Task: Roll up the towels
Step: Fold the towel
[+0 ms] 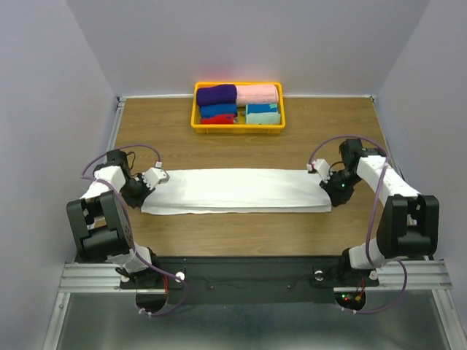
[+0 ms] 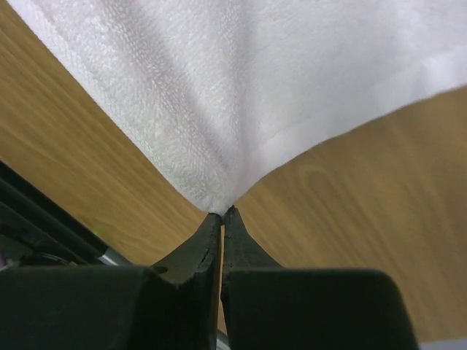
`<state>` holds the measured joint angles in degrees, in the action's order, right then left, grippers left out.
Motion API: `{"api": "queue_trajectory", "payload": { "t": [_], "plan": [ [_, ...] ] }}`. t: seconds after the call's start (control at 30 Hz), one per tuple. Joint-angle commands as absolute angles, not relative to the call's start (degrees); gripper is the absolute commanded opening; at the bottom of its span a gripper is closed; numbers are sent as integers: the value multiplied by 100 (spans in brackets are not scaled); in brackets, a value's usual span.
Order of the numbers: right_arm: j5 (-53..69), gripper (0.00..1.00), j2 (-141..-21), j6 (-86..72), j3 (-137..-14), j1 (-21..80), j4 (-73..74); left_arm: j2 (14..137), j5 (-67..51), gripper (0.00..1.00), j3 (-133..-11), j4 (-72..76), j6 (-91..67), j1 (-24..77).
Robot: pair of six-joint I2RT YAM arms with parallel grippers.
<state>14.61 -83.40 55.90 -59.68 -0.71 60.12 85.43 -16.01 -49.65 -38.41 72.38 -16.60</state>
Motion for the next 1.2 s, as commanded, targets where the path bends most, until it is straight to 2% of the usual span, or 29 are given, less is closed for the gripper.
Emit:
{"api": "queue_trajectory", "payload": {
  "t": [0.0, 0.2, 0.7, 0.97, 1.07, 1.1, 1.17],
  "plan": [
    [1301, 1, -8630, 5634, -5450, -88, 5601, 8534, -1556, 0, -5177, -3964, 7207, -1679],
    [1433, 1, -9245, 5282, -5739, -88, 5186, 8421, -1582, 0, -5195, -4078, 7251, -1679],
    [1178, 2, -9149, 5440, -5379, -79, 5168, 8332, -1635, 0, -5080, -4201, 7479, -1679],
    [1134, 6, -9106, 5467, -5335, -88, 5168, 8200, -1513, 0, -5414, -4921, 7857, -1679],
    [1160, 16, -9053, 5467, -5396, -79, 5220, 8235, -1275, 12, -5195, -4966, 8146, -1679],
    [1169, 28, -9035, 5467, -5414, -79, 5238, 8235, -1240, 29, -5107, -5070, 8200, -1679],
    [1160, 42, -8948, 5475, -5493, -79, 5352, 8209, -1230, 36, -5036, -5203, 8340, -1679]
  ]
}}
